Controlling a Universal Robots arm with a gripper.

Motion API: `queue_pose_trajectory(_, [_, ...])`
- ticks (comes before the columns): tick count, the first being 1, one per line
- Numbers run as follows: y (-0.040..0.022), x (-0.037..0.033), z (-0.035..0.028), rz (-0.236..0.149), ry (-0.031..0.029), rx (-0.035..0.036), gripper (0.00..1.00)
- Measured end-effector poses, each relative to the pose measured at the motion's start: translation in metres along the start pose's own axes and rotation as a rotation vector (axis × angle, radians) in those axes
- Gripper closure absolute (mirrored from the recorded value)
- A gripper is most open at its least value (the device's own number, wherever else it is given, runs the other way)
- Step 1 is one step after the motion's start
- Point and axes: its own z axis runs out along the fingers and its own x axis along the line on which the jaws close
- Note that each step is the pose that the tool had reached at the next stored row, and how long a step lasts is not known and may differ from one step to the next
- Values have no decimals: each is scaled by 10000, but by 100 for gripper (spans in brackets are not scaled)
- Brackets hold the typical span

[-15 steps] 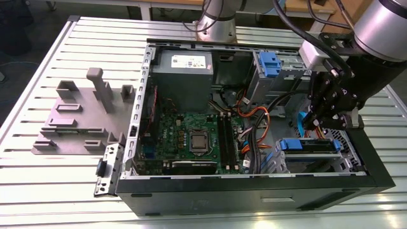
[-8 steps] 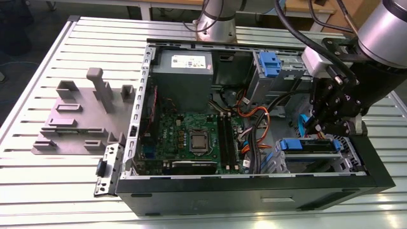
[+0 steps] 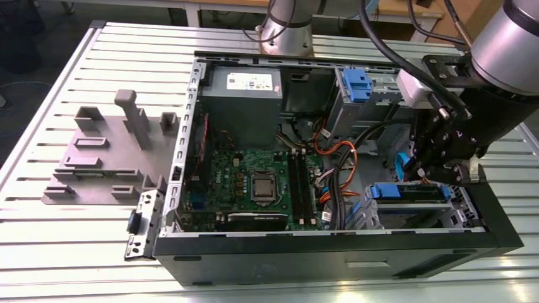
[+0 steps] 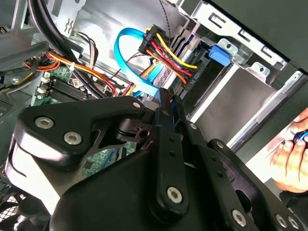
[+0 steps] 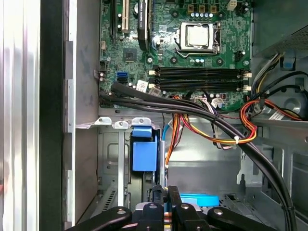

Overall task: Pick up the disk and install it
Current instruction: 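Insert the second disk wire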

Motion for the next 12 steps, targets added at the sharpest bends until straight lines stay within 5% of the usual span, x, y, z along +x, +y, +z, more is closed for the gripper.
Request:
queue_pose_trajectory(7, [56, 13, -1, -5, -4, 365, 84])
queue_pose_trajectory(12, [58, 47, 5, -5, -5, 400, 84])
